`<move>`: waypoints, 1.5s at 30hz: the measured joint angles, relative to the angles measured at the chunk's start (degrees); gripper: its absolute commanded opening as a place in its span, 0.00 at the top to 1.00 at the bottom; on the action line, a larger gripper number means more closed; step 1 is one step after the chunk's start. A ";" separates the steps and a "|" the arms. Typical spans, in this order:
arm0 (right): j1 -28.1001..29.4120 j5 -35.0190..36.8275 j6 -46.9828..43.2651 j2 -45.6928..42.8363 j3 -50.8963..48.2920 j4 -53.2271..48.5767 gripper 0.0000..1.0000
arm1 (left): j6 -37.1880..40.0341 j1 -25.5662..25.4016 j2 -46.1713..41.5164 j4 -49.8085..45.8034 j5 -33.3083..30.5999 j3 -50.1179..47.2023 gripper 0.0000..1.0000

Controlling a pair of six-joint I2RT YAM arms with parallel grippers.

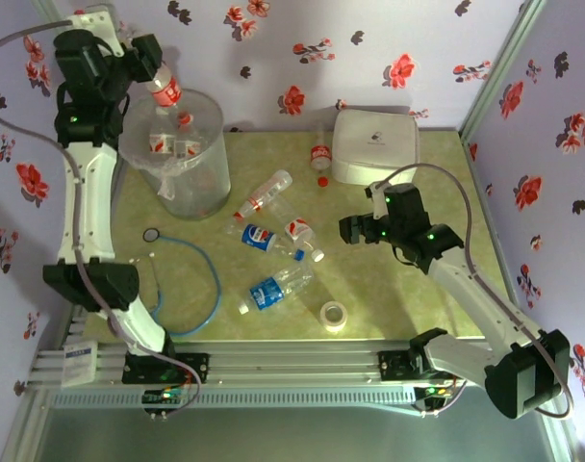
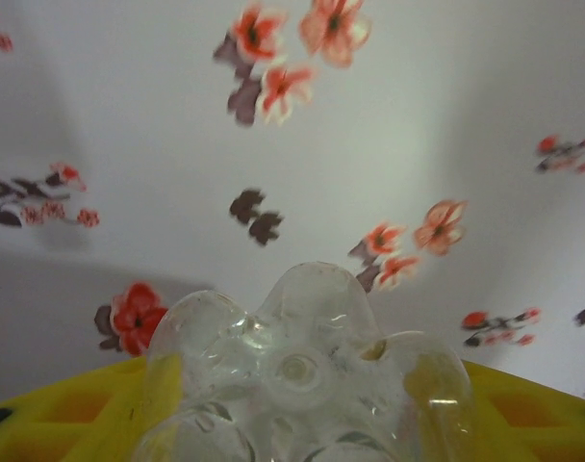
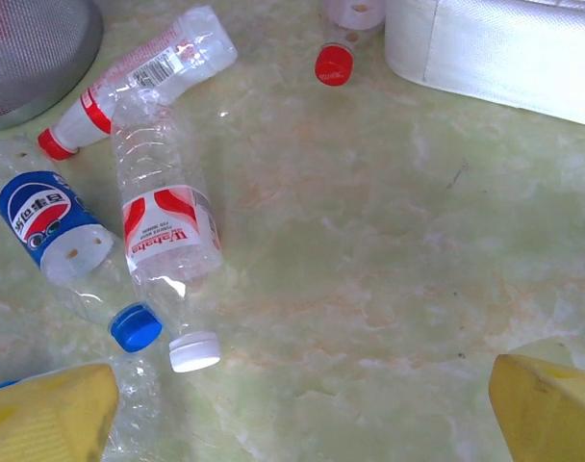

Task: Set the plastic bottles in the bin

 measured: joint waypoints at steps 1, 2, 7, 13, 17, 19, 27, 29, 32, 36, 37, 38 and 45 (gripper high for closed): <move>0.00 0.20 0.00 0.00 0.00 -0.28 0.01 | 0.46 -0.02 1.70 -0.22 0.37 0.00 1.00; -0.04 0.35 0.00 0.00 0.00 -0.59 0.01 | 0.85 -0.02 3.43 -0.59 0.87 -0.02 1.00; -0.15 0.74 -0.02 0.02 -0.04 -0.92 0.01 | 3.17 -0.79 7.98 -2.97 3.54 -3.76 1.00; -0.22 0.76 -0.02 0.87 -0.04 -0.87 0.01 | 7.93 -3.48 8.44 -4.09 4.39 -10.73 1.00; -0.26 0.76 -0.02 2.47 -0.04 -0.87 0.01 | 8.33 -3.91 8.44 -4.24 5.49 -16.00 1.00; -0.26 0.74 -0.04 3.21 -0.04 -0.85 0.01 | 8.37 -3.89 8.46 -4.46 5.57 -17.16 1.00; -0.26 0.72 -0.04 5.07 -0.02 -0.83 0.01 | 9.49 -3.89 9.03 -4.44 6.43 -17.49 0.88; -0.26 0.72 -0.04 5.31 -0.02 -0.83 0.01 | 9.68 -3.89 9.51 -4.26 7.13 -17.29 0.82; -0.26 0.74 -0.04 5.44 -0.02 -0.83 0.01 | 9.81 -3.89 10.01 -4.50 7.87 -16.85 0.41; -0.31 1.18 -0.02 5.84 -0.02 -0.83 0.01 | 9.90 -3.89 10.25 -6.40 8.46 -15.37 0.18; -0.35 1.44 0.00 6.03 -0.02 -0.85 0.01 | 9.94 -3.89 10.25 -6.97 8.61 -14.91 0.17; -0.42 1.77 0.00 6.21 -0.02 -0.85 0.01 | 9.92 -3.89 10.25 -7.54 8.66 -14.34 0.16; -2.14 4.00 2.38 8.04 0.52 -0.87 0.01 | 10.01 -3.96 9.92 -10.32 8.98 -10.16 0.12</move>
